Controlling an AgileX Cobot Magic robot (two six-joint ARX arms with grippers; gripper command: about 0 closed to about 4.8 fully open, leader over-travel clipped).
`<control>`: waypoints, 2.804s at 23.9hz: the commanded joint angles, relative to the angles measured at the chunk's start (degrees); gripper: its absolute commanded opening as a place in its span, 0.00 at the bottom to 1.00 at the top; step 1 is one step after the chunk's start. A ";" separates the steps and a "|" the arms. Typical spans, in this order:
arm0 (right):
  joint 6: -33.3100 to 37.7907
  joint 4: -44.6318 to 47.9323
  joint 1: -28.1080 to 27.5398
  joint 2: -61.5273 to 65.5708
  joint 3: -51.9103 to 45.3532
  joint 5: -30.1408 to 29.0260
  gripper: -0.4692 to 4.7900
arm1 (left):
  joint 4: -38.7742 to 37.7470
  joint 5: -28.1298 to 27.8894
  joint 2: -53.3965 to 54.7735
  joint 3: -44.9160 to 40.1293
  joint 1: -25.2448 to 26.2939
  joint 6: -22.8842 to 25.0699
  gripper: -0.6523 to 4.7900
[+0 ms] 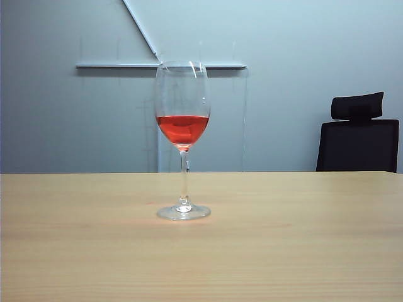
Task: Gently pick up the goblet, rotate it counterclockwise for two full turns (viewing from above), and then place it back on the table.
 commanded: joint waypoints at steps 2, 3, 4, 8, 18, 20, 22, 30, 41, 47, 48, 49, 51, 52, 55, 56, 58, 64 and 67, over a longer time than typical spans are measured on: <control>-0.22 0.66 0.02 -0.09 -0.22 -0.04 0.08 | 0.52 0.24 0.09 0.24 -0.07 0.04 0.11; -0.20 0.68 0.02 -0.09 -0.22 -0.04 0.08 | 0.52 0.24 0.09 0.24 -0.07 0.04 0.11; -0.20 0.68 0.02 -0.09 -0.22 -0.04 0.08 | 0.52 0.24 0.09 0.24 -0.07 0.04 0.11; -0.20 0.79 0.04 -0.09 -0.22 -0.04 0.08 | 0.52 0.24 0.09 0.24 -0.13 0.04 0.11; 13.51 7.48 0.11 0.00 0.04 -6.19 0.08 | 0.52 0.13 4.26 0.24 -14.69 0.04 0.11; 15.41 8.74 0.17 0.61 1.51 -8.17 0.08 | 0.52 0.24 4.74 0.24 -20.98 0.04 0.11; 15.39 8.72 0.20 1.84 2.91 -9.53 0.08 | 0.50 0.24 4.74 0.24 -23.74 0.04 0.11; 8.07 12.28 5.09 27.78 14.29 -19.28 0.21 | 0.55 0.24 5.01 0.24 -27.96 0.04 0.11; -4.70 32.48 25.53 76.96 27.45 -20.90 0.79 | 0.52 0.24 5.01 0.24 -27.98 0.04 0.11; -4.68 51.39 26.71 96.35 31.91 -23.37 0.79 | 0.52 0.24 5.01 0.24 -27.98 0.04 0.11; -4.68 52.98 26.73 97.57 32.13 -24.26 0.79 | 0.55 0.24 5.01 0.24 -27.98 0.04 0.11; -4.68 54.71 26.91 98.90 32.33 -25.68 0.79 | 0.52 0.24 5.01 0.24 -27.98 0.04 0.11; -4.68 55.56 26.97 100.35 32.83 -28.04 0.79 | 0.55 0.24 5.01 0.24 -27.98 0.04 0.11; -4.68 55.54 27.26 101.04 33.14 -28.81 0.79 | 0.52 0.24 5.01 0.24 -27.98 0.04 0.11; -4.76 55.56 29.59 102.71 34.40 -28.24 0.79 | 0.52 0.24 5.01 0.24 -27.98 0.04 0.11; -4.76 55.58 30.23 103.14 34.97 -27.82 0.79 | 0.52 0.24 5.01 0.24 -27.98 0.04 0.11; -4.76 55.58 31.08 104.13 35.87 -26.38 0.79 | 0.52 0.24 5.01 0.24 -27.98 0.04 0.11; -4.72 58.99 31.56 107.58 37.57 -21.90 0.77 | 0.55 0.24 5.01 0.24 -27.98 0.04 0.11; -4.66 59.87 31.56 108.96 38.69 -22.01 0.76 | 0.52 0.22 5.01 0.24 -27.98 0.04 0.11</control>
